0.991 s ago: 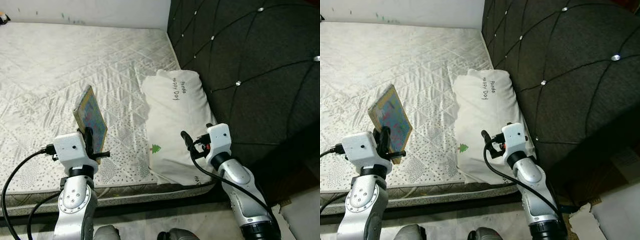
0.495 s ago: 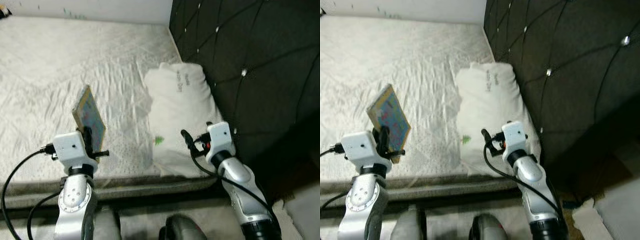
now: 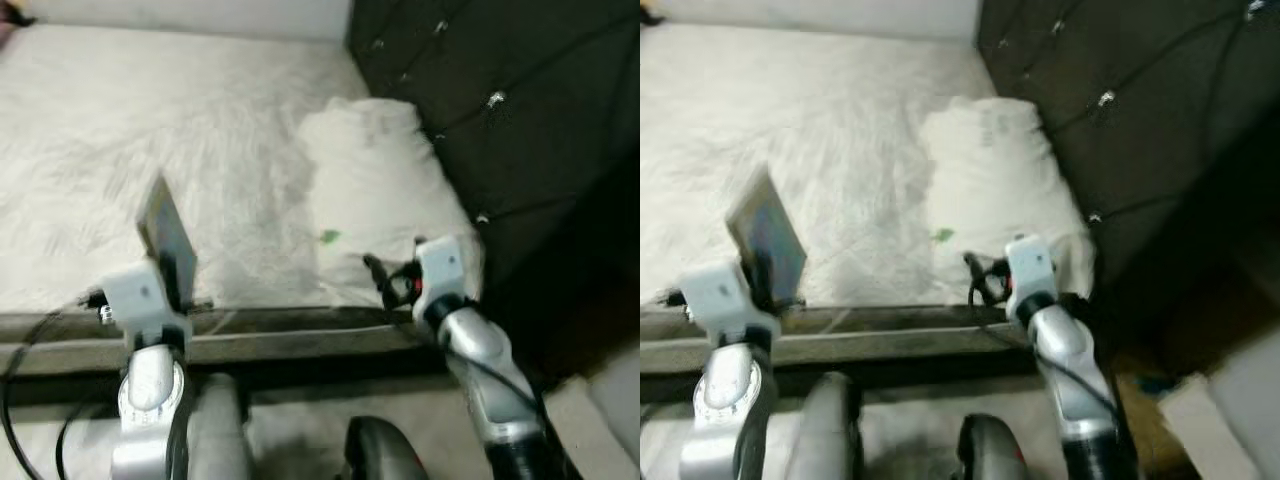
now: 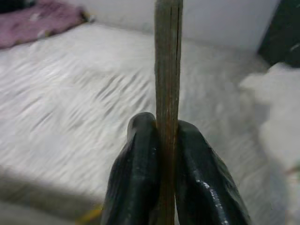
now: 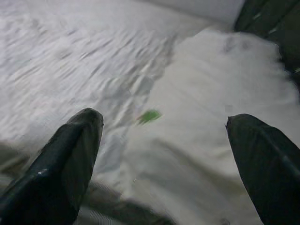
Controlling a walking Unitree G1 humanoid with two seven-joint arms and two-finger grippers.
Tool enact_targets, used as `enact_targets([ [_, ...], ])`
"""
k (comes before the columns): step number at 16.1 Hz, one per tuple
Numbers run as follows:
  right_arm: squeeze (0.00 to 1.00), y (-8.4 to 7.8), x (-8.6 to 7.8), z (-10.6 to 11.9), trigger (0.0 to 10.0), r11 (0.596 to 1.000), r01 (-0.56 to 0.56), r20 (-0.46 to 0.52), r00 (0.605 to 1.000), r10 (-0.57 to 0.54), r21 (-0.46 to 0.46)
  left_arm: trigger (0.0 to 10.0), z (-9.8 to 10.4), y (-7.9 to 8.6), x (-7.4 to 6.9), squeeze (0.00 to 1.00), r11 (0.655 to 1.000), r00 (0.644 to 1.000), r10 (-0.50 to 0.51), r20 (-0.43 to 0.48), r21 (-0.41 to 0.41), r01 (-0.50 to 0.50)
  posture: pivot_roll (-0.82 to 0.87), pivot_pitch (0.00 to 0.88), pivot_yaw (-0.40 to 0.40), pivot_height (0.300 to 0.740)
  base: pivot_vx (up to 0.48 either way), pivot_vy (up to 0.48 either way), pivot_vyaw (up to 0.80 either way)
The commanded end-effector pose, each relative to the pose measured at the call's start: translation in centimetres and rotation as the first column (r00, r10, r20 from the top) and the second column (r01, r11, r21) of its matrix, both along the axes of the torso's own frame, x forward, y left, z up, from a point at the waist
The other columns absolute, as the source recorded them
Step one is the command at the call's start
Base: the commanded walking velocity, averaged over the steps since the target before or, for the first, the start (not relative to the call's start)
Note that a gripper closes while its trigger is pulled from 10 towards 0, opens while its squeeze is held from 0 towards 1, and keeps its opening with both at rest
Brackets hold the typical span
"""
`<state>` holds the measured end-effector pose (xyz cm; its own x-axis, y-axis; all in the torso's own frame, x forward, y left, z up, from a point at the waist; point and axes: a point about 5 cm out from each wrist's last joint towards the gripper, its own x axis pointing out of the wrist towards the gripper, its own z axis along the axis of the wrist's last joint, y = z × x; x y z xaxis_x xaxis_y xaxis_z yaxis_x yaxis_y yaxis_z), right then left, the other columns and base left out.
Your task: Clean up the room
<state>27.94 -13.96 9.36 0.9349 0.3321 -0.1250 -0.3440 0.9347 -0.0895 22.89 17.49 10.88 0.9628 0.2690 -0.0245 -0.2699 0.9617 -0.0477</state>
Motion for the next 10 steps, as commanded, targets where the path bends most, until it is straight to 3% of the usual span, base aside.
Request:
enact_targets([
  [1,0.00,0.11,0.25,0.49,10.0,1.000,-0.008,0.015,1.000,0.008,0.003,10.0,1.26,-0.18,0.42,0.00,1.000,0.998,-0.002,0.058,0.008,0.001,0.03,0.073,-0.098,0.646,0.000,0.000,0.00],
  [4,0.00,0.17,0.28,0.50,10.0,1.000,-0.012,0.016,1.000,0.012,0.003,10.0,1.23,-0.10,0.48,0.00,1.000,0.998,0.003,0.056,0.008,-0.004,0.03,0.073,-0.098,0.646,0.000,0.000,0.00],
  [10,0.00,0.21,0.28,0.50,10.0,1.000,-0.012,0.015,1.000,0.012,0.006,10.0,1.28,-0.10,0.63,0.00,1.000,0.998,0.008,0.059,0.008,-0.008,0.03,0.073,-0.098,0.582,0.000,0.000,0.00],
])
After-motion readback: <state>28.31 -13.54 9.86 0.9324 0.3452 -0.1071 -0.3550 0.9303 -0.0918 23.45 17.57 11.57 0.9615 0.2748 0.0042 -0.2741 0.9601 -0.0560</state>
